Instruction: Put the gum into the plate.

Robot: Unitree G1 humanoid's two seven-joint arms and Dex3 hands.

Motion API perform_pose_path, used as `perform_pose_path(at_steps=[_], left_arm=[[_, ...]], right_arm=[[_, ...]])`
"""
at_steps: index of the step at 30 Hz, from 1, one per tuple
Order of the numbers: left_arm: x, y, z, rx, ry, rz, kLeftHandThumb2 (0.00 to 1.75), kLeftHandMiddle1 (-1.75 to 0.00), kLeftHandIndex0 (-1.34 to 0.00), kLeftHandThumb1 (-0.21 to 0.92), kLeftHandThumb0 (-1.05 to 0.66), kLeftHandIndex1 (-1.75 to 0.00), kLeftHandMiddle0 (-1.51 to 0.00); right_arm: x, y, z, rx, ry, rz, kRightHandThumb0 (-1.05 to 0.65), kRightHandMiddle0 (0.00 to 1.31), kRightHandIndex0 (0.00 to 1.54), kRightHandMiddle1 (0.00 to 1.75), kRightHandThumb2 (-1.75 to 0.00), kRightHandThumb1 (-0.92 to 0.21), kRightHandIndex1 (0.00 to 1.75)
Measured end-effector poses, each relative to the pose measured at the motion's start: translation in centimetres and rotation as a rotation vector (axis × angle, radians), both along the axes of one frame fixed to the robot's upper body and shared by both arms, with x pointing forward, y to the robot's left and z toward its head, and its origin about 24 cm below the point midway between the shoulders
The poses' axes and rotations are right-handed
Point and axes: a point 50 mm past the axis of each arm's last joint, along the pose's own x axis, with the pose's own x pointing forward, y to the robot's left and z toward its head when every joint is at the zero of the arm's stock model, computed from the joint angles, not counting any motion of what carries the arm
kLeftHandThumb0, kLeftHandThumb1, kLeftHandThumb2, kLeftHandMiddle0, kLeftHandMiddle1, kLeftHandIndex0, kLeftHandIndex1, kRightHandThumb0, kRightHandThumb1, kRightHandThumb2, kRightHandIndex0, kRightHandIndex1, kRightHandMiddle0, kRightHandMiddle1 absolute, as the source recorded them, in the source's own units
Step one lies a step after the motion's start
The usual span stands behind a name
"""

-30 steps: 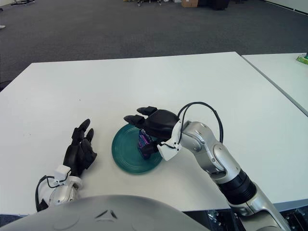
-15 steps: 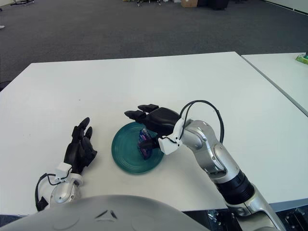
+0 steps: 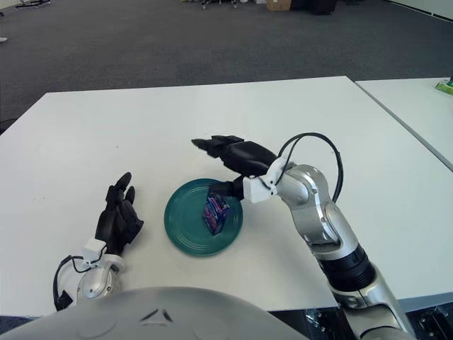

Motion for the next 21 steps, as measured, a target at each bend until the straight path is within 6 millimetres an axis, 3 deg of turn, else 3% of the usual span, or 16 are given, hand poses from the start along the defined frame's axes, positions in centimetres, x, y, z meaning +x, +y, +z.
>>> perform_pose_path(at_steps=[5, 10, 15, 21], left_arm=[[0.0, -0.1, 0.0, -0.016, -0.013, 0.004, 0.97, -0.01, 0.0, 0.92, -1.02, -0.5, -0.22], [-0.6, -0.3, 0.2, -0.044, -0.019, 0.016, 0.99, -0.01, 0.0, 0.92, -1.04, -0.52, -0.22], [-1.2, -0.4, 0.6, -0.065, -0.022, 0.009, 1.0, -0.01, 0.0, 0.92, -1.05, -0.56, -0.23], [-1.4, -0.5, 1.1, -0.127, -0.031, -0.004, 1.02, -0.01, 0.0, 0.92, -1.05, -0.58, -0.24]], right_arm=[[1.2, -1.5, -2.4, 0.294, 0.148, -0.213, -1.02, 0.02, 0.12, 0.32, -0.98, -0.92, 0.02], [0.2, -1.9, -5.6, 0.581, 0.314, -0.372, -0.95, 0.0, 0.16, 0.44, -0.97, -0.92, 0.02], [-1.3, -1.9, -7.7, 0.689, 0.398, -0.463, -0.9, 0.0, 0.18, 0.51, -0.97, -0.92, 0.02], [-1.7, -2.4, -8.1, 0.748, 0.384, -0.577, -0.84, 0.0, 0.22, 0.57, -0.97, -0.92, 0.03]])
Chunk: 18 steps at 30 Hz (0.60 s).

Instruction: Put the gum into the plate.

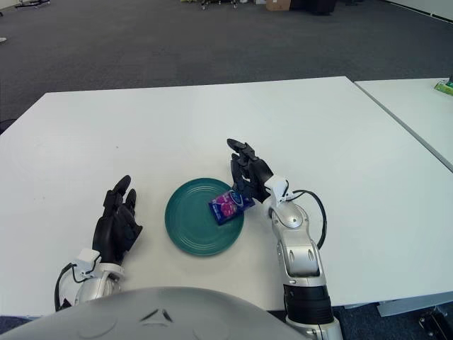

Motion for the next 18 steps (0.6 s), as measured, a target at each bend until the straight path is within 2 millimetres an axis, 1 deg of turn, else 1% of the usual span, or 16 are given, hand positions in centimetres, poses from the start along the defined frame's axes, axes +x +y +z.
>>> perform_pose_path(at_steps=[7, 18], left_arm=[[-0.1, 0.0, 0.3, -0.07, -0.006, -0.021, 1.0, 0.0, 0.0, 0.92, -1.04, -0.55, -0.22], [-0.7, 0.1, 0.8, -0.088, 0.018, -0.03, 0.98, 0.0, 0.0, 0.92, -1.03, -0.57, -0.22]], right_arm=[[-0.4, 0.0, -0.1, 0.031, 0.001, -0.085, -0.82, 0.0, 0.24, 0.59, -0.97, -0.92, 0.03], [-2.0, 1.0, -1.8, 0.045, 0.054, -0.118, -0.83, 0.0, 0.26, 0.59, -0.97, -0.92, 0.03]])
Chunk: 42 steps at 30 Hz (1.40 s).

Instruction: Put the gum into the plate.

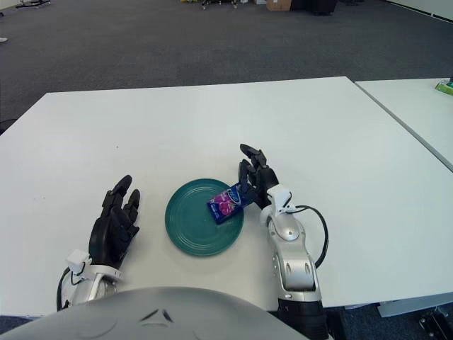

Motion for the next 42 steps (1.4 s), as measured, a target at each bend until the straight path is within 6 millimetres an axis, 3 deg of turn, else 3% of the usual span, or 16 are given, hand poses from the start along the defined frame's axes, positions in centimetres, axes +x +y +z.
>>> perform_pose_path(at_steps=[27, 38, 42], left_arm=[[-0.2, -1.0, 1.0, 0.036, 0.01, -0.03, 0.99, -0.02, 0.0, 0.92, -1.01, -0.52, -0.25], [0.1, -0.8, 0.1, 0.057, 0.015, -0.034, 1.0, -0.01, 0.0, 0.92, -0.99, -0.56, -0.23], [0.0, -0.8, -0.1, 0.066, 0.018, -0.021, 1.0, 0.0, 0.0, 0.92, -0.99, -0.57, -0.23]], right_arm=[[-2.0, 0.6, -1.3, -0.051, 0.005, -0.072, -0.86, 0.0, 0.25, 0.55, -1.02, -0.92, 0.01], [-2.6, 1.4, -1.7, -0.002, -0.006, -0.097, -0.86, 0.0, 0.13, 0.32, -1.03, -0.92, 0.0], [-2.1, 0.6, -2.5, 0.027, -0.003, -0.116, -0.85, 0.0, 0.11, 0.28, -1.04, -0.92, 0.0]])
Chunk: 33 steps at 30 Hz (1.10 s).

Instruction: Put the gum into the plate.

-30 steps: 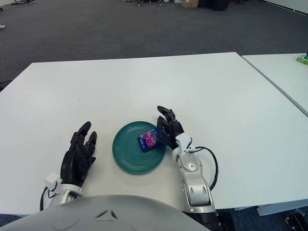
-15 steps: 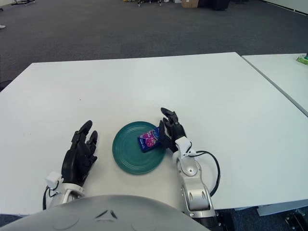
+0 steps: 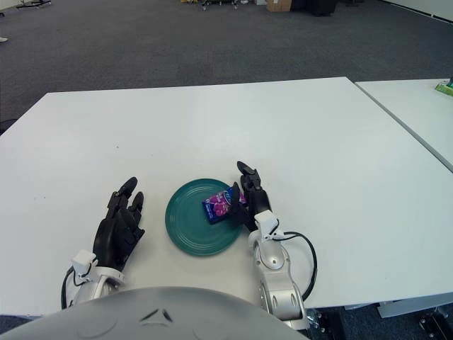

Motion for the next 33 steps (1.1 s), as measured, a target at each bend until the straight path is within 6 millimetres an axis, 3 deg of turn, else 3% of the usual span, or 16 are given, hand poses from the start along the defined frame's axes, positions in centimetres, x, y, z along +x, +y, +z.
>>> perform_pose_path(at_steps=[8, 33], left_arm=[[0.2, 0.3, -0.4, 0.058, -0.008, 0.025, 1.04, 0.0, 0.0, 0.92, -0.99, -0.55, -0.22], [0.3, 1.7, -1.5, 0.095, 0.027, 0.138, 1.0, -0.02, 0.0, 0.92, -0.98, -0.55, -0.26]], right_arm=[[1.6, -1.5, -1.3, 0.019, -0.04, -0.065, -0.84, 0.0, 0.1, 0.3, -1.08, -0.92, 0.0], [1.1, -0.6, -2.5, 0.088, -0.084, -0.133, -0.84, 0.0, 0.15, 0.25, -1.02, -0.92, 0.02]])
